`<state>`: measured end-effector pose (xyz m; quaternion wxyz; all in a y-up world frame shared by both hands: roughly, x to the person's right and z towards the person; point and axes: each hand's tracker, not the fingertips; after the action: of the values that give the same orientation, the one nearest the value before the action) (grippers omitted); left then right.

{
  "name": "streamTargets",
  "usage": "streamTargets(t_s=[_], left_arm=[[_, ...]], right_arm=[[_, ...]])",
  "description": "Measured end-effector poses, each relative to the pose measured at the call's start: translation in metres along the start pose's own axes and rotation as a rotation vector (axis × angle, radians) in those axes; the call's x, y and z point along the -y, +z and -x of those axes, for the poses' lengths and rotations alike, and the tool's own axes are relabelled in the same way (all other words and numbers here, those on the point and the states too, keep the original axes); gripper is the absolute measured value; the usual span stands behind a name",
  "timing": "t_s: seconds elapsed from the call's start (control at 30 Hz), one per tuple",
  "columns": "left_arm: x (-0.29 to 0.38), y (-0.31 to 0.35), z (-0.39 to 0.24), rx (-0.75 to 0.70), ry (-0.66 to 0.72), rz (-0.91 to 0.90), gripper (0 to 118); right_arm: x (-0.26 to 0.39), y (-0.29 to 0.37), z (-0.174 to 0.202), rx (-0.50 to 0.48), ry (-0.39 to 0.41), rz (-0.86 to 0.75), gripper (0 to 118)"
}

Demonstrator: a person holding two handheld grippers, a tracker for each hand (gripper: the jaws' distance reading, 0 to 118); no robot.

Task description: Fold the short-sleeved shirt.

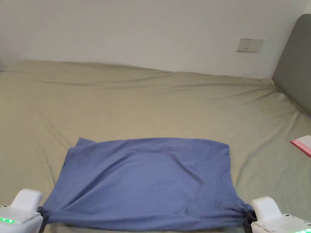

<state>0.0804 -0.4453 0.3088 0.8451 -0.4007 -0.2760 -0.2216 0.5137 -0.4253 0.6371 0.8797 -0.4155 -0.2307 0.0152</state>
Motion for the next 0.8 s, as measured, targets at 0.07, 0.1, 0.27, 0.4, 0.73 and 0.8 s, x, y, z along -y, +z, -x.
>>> streamTargets(t_s=[0.07,0.1,0.27,0.4,0.73,0.8], left_arm=[[0.024,0.014,-0.005,-0.007,-0.011,0.001,1],[0.034,0.02,-0.005,-0.013,-0.035,0.016,2],[0.068,0.031,-0.005,-0.021,-0.078,0.076,2],[0.089,0.038,-0.005,0.013,-0.073,0.112,1],[0.104,0.036,-0.018,0.017,-0.151,0.188,1],[0.107,0.029,-0.02,0.021,-0.153,0.201,1]], right_arm=[[0.025,0.017,0.0,-0.066,-0.107,0.032,5],[0.038,0.026,0.0,-0.081,-0.123,0.051,5],[0.07,0.045,-0.002,-0.07,-0.012,0.158,5],[0.074,0.058,-0.009,-0.128,-0.038,0.234,5],[0.093,0.048,0.009,-0.132,-0.069,0.45,5],[0.099,0.035,0.014,-0.116,-0.066,0.475,5]])
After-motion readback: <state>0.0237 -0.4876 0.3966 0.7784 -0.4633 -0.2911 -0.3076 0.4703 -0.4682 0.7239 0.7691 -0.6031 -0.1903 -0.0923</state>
